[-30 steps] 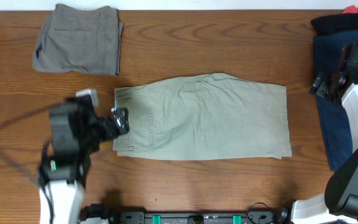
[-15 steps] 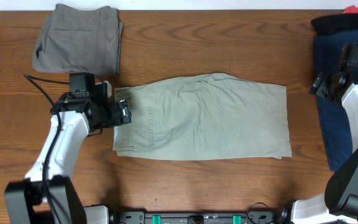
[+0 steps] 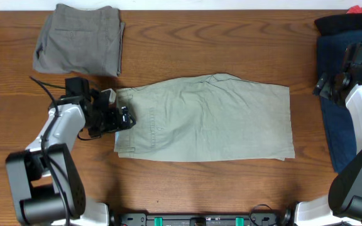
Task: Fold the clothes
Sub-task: 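Move the left gripper to the shorts' left edge and grasp it, then lift the left edge and fold it rightward over the shorts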
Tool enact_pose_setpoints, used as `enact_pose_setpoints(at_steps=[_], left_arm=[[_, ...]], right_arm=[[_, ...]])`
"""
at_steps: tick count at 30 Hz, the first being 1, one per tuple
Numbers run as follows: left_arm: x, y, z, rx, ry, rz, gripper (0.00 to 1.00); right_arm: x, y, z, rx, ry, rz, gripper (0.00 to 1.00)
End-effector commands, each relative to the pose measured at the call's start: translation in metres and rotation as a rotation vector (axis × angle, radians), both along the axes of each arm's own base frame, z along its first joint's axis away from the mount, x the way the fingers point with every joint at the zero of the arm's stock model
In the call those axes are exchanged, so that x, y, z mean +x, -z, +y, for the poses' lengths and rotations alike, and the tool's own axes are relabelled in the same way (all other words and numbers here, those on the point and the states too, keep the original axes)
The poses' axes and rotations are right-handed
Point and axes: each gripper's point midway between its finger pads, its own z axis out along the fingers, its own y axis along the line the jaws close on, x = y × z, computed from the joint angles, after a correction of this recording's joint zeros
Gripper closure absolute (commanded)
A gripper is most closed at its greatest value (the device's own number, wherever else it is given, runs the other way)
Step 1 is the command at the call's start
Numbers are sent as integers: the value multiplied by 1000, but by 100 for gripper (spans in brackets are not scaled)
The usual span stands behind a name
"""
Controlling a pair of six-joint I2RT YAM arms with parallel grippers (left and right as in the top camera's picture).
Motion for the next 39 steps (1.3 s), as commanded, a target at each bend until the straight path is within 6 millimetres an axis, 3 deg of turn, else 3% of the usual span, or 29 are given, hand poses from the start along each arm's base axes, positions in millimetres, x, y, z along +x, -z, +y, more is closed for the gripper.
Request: enact_pose_setpoints(at_steps=[1, 9, 22, 28, 32, 37, 39], left_arm=[[0, 7, -7, -46, 38, 11, 2], [-7, 27, -4, -31, 61, 66, 2], [-20, 26, -12, -77, 58, 121, 2], [-20, 26, -12, -80, 58, 121, 34], [-19, 25, -14, -90, 55, 119, 48], [-19, 25, -14, -89, 55, 119, 89], [-19, 25, -13, -89, 54, 119, 94]], right_arm=[[-2, -4, -4, -20, 3, 1, 1], [-2, -4, -4, -20, 3, 1, 1], [-2, -4, -4, -20, 3, 1, 1], [-2, -4, -4, -20, 3, 1, 1], [-2, -4, -4, -20, 3, 1, 1], [-2, -4, -4, -20, 3, 1, 1], [-2, -4, -4, -20, 3, 1, 1]])
